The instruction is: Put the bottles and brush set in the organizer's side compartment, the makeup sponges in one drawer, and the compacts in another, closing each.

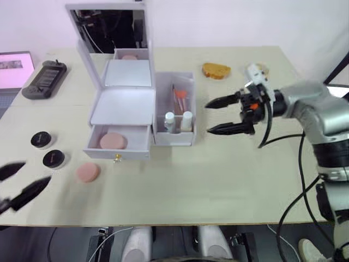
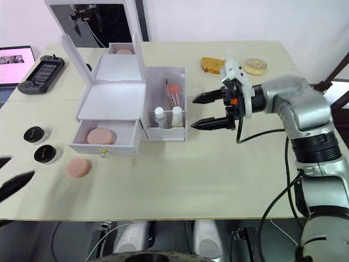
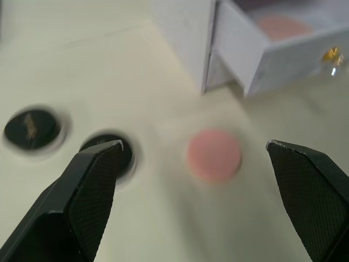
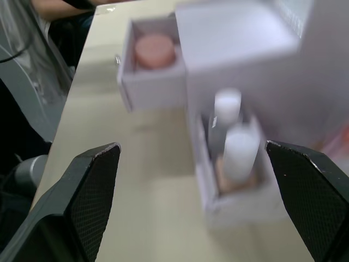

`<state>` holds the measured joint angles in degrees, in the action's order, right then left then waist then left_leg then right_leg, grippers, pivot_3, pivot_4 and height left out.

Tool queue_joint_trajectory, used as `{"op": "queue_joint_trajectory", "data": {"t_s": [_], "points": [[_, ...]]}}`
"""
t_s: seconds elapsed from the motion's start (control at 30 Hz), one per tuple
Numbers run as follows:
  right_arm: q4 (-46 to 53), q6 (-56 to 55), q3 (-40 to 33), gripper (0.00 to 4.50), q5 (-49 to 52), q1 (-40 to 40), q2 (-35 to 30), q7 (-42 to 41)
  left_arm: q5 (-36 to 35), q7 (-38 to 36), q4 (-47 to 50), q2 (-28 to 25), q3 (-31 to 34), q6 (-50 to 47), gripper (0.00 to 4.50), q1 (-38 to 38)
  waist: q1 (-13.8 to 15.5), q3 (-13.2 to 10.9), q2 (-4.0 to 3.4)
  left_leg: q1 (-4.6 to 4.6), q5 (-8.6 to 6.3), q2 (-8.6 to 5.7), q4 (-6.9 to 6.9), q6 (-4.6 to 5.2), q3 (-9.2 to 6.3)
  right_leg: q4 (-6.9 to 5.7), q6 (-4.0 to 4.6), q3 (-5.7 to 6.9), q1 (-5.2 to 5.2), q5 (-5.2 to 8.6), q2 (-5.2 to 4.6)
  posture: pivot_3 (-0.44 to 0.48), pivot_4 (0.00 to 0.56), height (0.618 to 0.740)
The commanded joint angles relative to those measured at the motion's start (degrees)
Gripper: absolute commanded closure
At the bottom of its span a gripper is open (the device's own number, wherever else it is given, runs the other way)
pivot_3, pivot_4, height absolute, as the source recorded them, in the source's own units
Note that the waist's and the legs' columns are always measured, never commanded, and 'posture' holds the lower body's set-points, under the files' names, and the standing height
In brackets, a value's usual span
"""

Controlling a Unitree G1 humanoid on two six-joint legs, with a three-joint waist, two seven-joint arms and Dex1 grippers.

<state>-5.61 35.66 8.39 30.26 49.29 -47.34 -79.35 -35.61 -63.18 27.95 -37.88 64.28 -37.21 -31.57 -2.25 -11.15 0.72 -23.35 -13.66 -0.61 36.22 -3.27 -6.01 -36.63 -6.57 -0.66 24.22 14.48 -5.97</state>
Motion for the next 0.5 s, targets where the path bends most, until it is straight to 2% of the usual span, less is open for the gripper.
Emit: {"op": "queue_joint_trajectory", "data": {"t_s": [0.03, 0.1, 0.17, 0.33, 0.5], "points": [[-5.8, -6.6, -2.3, 0.00, -4.1, 2.7, -2.9, -2.4, 1.3, 0.6, -5.9, 4.4, 6.3, 9.3, 0.05, -3.8, 0.0, 0.0, 0.00, 0.09, 0.01, 0.11, 0.00, 0.00, -0.02, -0.05, 0.14, 0.01, -0.02, -0.01, 0.11, 0.000, 0.150, 0.740], [-10.8, -9.4, -1.5, 0.00, -6.4, 2.1, -4.5, -4.8, 1.0, 2.9, -12.3, 6.4, 8.8, 12.9, 0.05, -4.0, -0.1, 0.1, 0.10, 0.26, 0.00, 0.27, -0.03, 0.00, 0.05, 0.01, 0.29, 0.01, -0.15, -0.06, 0.24, 0.000, 0.150, 0.740], [-13.7, -10.2, -2.4, 0.00, -6.7, 2.1, -4.3, -4.8, 0.5, 2.9, -15.2, 6.3, 8.3, 15.6, 0.05, -4.5, -0.3, 0.1, 0.18, 0.52, -0.01, 0.36, -0.11, 0.00, 0.08, 0.16, 0.32, 0.01, -0.41, -0.04, 0.34, 0.000, 0.150, 0.740], [-18.3, -13.8, -5.1, 0.00, -9.2, -0.9, -5.3, -2.4, 1.0, 4.9, -23.6, 3.4, 6.3, 20.2, 0.05, -2.2, -0.2, 0.1, 0.16, 0.78, -0.02, 0.38, -0.13, 0.00, 0.11, 0.21, 0.33, -0.03, -0.65, -0.05, 0.35, 0.000, 0.150, 0.740], [-19.3, -15.0, -8.5, 0.00, -9.5, -7.1, -6.8, -1.0, 0.4, 5.5, -27.5, 0.2, 2.6, 21.6, 0.05, 1.2, -0.2, 0.1, 0.16, 0.79, -0.02, 0.38, -0.18, -0.01, 0.15, 0.33, 0.32, -0.07, -0.73, -0.06, 0.35, 0.000, 0.150, 0.740]]}}
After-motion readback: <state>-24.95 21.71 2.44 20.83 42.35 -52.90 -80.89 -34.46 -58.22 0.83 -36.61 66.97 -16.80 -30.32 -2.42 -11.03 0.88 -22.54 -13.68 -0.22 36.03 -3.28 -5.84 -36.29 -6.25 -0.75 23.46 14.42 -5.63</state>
